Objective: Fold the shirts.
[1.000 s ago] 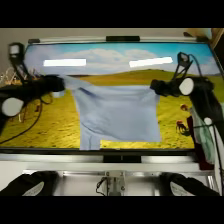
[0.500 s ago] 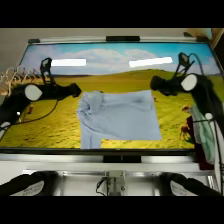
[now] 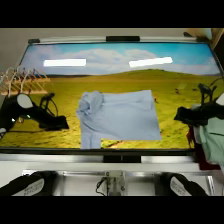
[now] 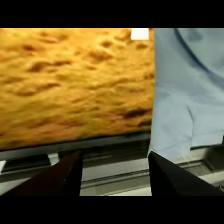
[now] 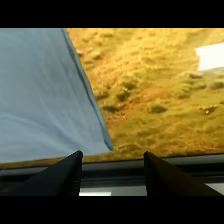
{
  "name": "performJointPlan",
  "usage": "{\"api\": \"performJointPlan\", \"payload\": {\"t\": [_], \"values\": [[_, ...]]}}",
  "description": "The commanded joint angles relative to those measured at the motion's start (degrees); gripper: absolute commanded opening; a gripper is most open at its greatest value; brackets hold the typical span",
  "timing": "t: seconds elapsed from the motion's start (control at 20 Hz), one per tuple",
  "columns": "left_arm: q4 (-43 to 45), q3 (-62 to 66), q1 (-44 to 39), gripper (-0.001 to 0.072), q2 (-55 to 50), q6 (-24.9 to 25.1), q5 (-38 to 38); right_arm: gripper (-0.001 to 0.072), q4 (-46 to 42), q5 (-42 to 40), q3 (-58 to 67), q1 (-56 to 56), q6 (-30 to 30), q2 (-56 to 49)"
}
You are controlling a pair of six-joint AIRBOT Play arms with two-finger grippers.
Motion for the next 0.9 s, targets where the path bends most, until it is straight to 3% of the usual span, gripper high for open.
{"api": "performJointPlan", "payload": {"t": [0.0,0.05,0.1,0.15,0.35,0.5,0.6,0.75,0.85], "values": [[-10.4,-12.3,-3.3,0.0553,0.5,2.3,9.0,0.0508,4.8,1.3,-6.1,-2.1,-3.6,1.0],[-12.7,-14.0,-4.9,0.0553,0.5,2.3,12.3,0.0509,5.4,0.6,-6.8,-2.1,-3.8,1.0],[-13.4,-14.9,-6.4,0.0553,0.3,2.2,14.8,0.0617,5.6,-0.2,-7.2,-2.1,-4.1,0.9],[-13.3,-15.1,-8.0,0.0553,-0.3,2.2,16.7,0.0681,5.6,-1.2,-7.9,-2.1,-4.3,0.6],[-14.1,-15.0,-10.8,0.0549,-4.2,2.2,22.4,0.0681,7.6,-1.8,-10.3,-2.1,-4.8,-4.2],[-15.8,-15.0,-11.6,0.0503,-6.0,2.2,23.1,0.0680,11.2,-3.4,-10.9,-2.1,-5.9,-8.6],[-17.1,-15.0,-12.2,0.0427,-6.2,2.2,23.5,0.0681,11.6,-4.9,-10.9,-2.1,-5.8,-10.8],[-18.1,-15.0,-12.6,0.0136,-6.2,2.3,23.5,0.0680,12.7,-5.8,-10.9,-2.1,-5.9,-13.7],[-18.1,-15.0,-12.6,0.0038,-6.0,2.3,23.4,0.0680,12.1,-5.8,-11.0,-1.0,-5.9,-15.4]]}}
